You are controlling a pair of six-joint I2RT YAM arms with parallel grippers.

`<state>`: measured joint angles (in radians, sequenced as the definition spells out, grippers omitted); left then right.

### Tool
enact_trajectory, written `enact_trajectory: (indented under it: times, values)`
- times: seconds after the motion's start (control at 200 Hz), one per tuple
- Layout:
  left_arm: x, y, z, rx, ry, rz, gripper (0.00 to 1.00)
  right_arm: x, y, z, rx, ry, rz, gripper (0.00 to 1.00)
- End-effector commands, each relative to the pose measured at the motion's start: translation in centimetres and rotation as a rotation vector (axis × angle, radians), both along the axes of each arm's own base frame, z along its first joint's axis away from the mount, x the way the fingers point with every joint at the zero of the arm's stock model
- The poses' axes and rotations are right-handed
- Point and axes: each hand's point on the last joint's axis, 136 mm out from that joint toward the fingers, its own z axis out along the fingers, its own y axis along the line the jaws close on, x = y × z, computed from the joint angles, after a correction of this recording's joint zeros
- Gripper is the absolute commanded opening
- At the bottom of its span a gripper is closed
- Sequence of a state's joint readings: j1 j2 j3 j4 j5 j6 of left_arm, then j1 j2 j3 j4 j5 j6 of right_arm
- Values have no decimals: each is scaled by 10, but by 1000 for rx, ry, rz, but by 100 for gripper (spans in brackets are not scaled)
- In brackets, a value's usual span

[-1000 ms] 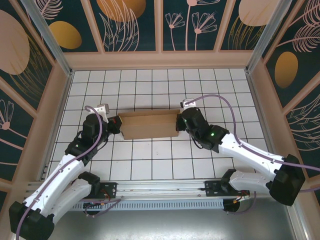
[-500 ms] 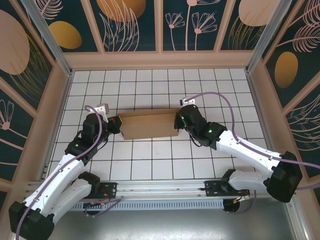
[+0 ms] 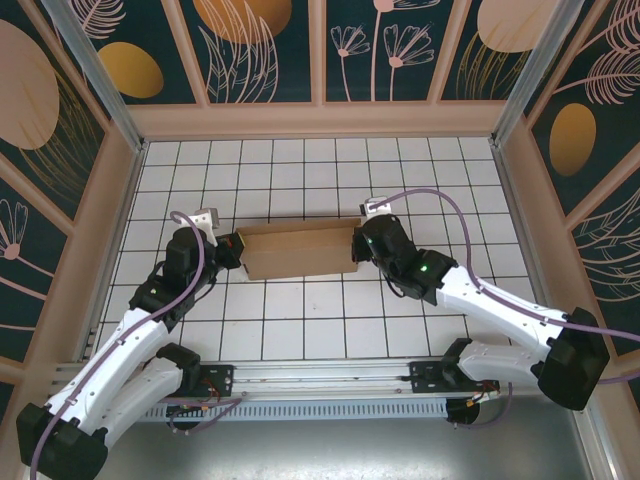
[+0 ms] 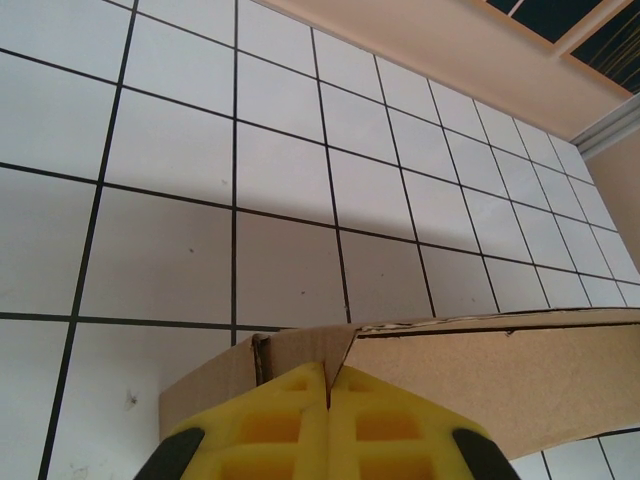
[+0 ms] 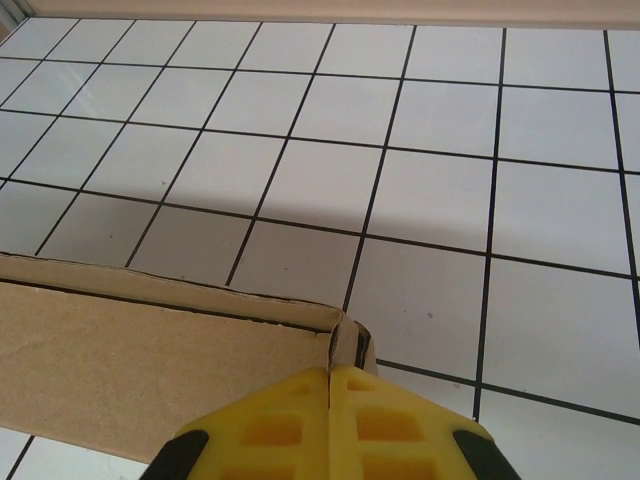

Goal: Fold the paper box

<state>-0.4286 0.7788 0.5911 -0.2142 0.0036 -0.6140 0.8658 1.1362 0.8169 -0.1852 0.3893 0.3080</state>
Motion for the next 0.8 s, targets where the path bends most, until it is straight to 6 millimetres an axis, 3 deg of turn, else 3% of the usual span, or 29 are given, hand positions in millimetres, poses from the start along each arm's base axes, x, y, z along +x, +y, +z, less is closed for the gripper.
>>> enact_trajectory:
  times: [0.0,0.175,0.47,0.791]
  values:
    - [-8,-5,-2,15,28,-40,0,-10,-2,-17,-56,21,39,0]
    - [-8,-4,-2,27,28,-40,0,-12,-2,-15,-68,-1,69,0]
    - [-6,-16,0,-39,68,-61,0,-19,14,-28,-14,54,116,0]
    - [-6,-19,7,-80,100,-56,0,-22,13,-27,-18,50,116,0]
